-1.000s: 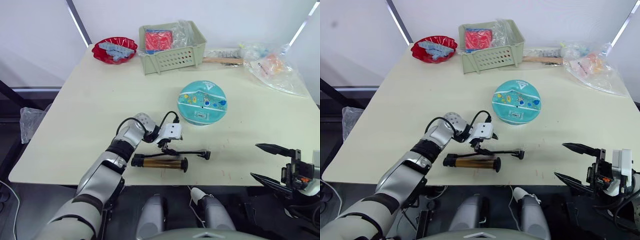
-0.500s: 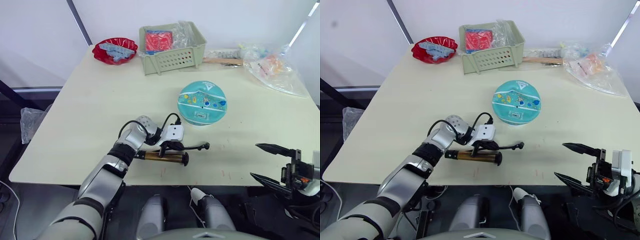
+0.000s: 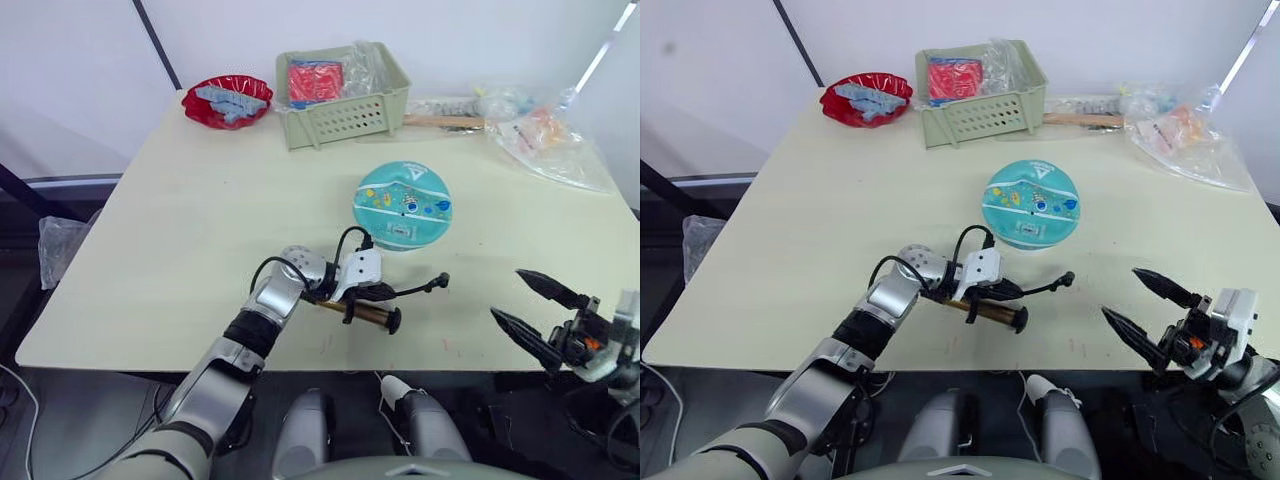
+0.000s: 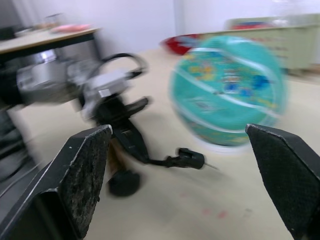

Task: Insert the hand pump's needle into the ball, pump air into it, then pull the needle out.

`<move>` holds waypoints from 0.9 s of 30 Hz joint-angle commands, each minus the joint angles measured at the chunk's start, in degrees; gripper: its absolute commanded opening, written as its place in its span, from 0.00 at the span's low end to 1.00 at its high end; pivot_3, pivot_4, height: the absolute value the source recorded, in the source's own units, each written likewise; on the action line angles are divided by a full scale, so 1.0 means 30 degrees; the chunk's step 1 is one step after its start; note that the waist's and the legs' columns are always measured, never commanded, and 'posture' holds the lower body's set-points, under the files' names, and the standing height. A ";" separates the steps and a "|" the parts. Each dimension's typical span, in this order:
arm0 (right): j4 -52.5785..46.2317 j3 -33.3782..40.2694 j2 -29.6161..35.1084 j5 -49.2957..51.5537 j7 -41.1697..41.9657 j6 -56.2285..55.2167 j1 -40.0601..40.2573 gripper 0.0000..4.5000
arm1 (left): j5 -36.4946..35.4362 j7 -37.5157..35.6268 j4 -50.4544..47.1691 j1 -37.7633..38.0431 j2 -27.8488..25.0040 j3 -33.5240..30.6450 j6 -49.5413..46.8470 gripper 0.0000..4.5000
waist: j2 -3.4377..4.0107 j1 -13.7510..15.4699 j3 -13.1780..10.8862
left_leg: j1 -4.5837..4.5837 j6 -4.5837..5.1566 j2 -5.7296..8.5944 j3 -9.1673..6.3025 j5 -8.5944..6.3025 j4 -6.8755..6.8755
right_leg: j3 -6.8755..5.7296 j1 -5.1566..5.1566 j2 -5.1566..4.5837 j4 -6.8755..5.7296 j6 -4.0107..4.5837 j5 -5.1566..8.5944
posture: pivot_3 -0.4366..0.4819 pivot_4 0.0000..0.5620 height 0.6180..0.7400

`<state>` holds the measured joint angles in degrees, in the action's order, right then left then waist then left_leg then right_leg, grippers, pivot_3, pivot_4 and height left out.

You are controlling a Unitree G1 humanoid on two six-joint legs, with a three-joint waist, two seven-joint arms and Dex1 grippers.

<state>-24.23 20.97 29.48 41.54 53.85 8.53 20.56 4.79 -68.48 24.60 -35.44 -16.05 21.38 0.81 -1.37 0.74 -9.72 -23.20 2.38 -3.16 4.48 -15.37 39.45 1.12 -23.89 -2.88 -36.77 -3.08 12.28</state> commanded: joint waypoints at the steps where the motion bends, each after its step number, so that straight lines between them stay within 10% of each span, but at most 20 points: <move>1: -0.1928 -0.0144 -0.0603 0.0342 -0.3217 0.1681 0.0148 1.00 | -0.0372 0.1415 -0.1708 0.0373 0.0587 -0.0238 -0.0084 0.01 | 0.0003 0.0013 0.0001 | -0.0003 0.0000 0.0000 -0.0003 0.0000 0.0000 | -0.0002 0.0000 0.0000 0.0000 0.0000 0.0000 | 0.48 0.27 0.98; 27: -0.4388 -0.2133 -0.5831 0.7143 -1.8471 0.8837 -0.3373 1.00 | 0.2582 0.8839 -0.3277 0.2359 0.1650 0.1051 0.3458 0.01 | 0.0016 -0.0001 0.0010 | -0.0130 0.0003 0.0003 -0.0059 0.0002 0.0001 | -0.0049 -0.0090 -0.0004 0.0018 -0.0043 -0.0026 | 0.48 0.27 0.98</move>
<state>-36.04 14.68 12.29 61.70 -0.31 34.98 11.06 12.33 -43.03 17.08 -28.34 -11.68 24.22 9.85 -1.32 0.73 -9.69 -23.64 2.39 -3.15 4.30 -15.36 39.45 0.97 -24.22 -2.89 -36.72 -3.24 12.19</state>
